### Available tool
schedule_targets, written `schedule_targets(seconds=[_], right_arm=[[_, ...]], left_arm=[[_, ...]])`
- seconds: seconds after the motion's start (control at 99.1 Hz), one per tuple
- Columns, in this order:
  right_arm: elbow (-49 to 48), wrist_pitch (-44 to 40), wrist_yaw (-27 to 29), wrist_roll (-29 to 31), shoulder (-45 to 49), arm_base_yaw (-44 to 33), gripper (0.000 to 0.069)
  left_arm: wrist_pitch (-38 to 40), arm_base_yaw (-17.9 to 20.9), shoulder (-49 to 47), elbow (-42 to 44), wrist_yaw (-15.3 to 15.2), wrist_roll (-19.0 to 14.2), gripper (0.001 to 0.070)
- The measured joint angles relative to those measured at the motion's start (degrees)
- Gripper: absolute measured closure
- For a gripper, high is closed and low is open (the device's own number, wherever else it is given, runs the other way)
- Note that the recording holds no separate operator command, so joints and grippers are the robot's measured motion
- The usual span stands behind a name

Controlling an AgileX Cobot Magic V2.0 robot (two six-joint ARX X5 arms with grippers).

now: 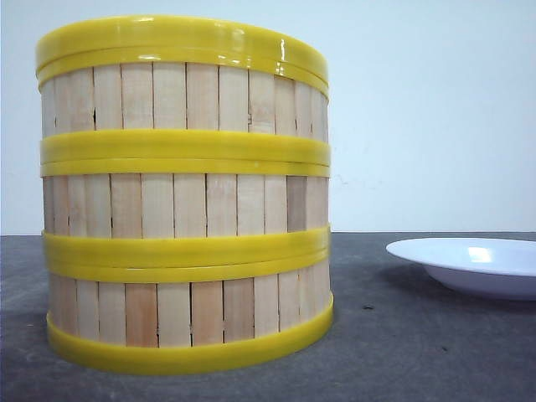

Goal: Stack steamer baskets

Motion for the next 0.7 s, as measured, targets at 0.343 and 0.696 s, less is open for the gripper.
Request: schedule_targets(seconds=[0.343,0.696], right_arm=[[0.0,0.0,0.0,0.0,0.0,0.0,0.0685],[0.0,-0.04,0.0,0.0,0.0,0.02,0.0685]], left_arm=[[4.02,0.63,-9.57,-15.52,-3.04,1.01,0.0684],[8.22,0.66,-11.26,-18.12,-5.53,1.92,0.0684]])
